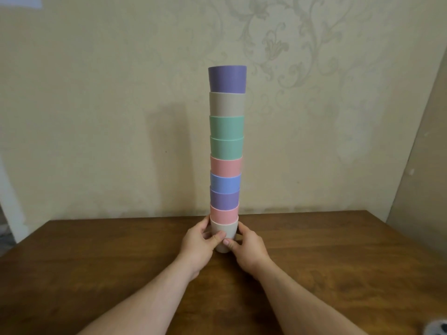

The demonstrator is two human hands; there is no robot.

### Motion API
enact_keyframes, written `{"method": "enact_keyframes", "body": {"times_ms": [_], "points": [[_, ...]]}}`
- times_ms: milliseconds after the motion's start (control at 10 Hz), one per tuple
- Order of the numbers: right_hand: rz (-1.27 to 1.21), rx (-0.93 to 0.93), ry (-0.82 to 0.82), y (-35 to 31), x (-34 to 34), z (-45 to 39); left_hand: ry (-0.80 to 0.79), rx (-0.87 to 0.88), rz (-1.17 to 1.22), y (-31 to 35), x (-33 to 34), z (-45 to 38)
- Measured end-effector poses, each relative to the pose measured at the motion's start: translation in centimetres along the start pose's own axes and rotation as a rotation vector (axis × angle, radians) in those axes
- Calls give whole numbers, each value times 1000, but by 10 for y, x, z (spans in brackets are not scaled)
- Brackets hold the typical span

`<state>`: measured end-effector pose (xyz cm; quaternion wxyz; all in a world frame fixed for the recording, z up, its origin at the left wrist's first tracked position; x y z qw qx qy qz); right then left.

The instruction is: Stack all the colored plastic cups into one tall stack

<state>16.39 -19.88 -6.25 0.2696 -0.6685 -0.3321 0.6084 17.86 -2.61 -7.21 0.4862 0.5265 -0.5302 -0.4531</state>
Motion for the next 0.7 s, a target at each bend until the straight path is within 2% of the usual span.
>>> {"method": "enact_keyframes", "body": {"times_ms": [300, 400, 500, 600, 700], "points": [[9, 21, -8, -1, 0, 3, 14, -12, -39, 2, -3, 5], [84, 36, 2, 2, -2, 10, 77, -35, -209, 5, -12, 14], [300, 16, -3, 8, -10, 28, 70, -9, -556, 5, -29, 32], [494, -42, -36, 14, -18, 60, -19, 61, -799, 5, -46, 60], [562, -103, -42, 19, -20, 100, -104, 115, -926, 8, -56, 96]]}}
Point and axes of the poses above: each hand's wrist, its own z-axis away from the middle knuckle, its own x-axis out of the palm, y = z × x, the point moved 1 cm from there along -z, towards the middle knuckle, and after that the axes turned 10 degrees about z, right-handed, at the moved point
